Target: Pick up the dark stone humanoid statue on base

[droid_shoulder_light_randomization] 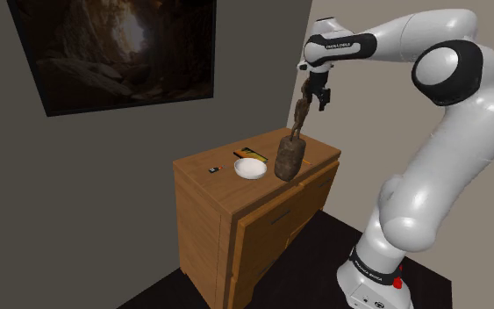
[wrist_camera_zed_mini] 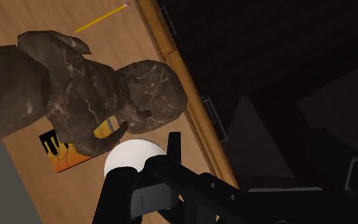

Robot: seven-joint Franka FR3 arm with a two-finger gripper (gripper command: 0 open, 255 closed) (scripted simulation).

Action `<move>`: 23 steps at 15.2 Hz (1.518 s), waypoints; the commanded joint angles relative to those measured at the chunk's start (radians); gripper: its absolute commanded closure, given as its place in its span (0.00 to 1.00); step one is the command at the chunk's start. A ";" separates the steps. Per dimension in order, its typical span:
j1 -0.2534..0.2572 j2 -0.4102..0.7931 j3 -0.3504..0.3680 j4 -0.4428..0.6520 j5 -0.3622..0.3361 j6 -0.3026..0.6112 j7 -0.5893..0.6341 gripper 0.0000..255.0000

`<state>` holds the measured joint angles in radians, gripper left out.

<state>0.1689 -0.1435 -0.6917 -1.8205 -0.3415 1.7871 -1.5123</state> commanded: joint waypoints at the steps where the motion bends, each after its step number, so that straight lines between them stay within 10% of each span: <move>1: 0.001 0.100 -0.042 0.086 0.061 0.023 -0.133 0.00; 8: -0.117 0.444 -0.051 0.426 0.309 0.021 -0.521 0.00; 18: -0.108 0.436 -0.042 0.317 0.297 0.125 -0.506 0.00; 19: -0.110 0.441 -0.041 0.323 0.300 0.122 -0.508 1.00; 23: -0.110 0.440 -0.041 0.321 0.300 0.123 -0.507 1.00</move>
<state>0.0592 0.2960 -0.7331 -1.4982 -0.0419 1.9101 -2.0198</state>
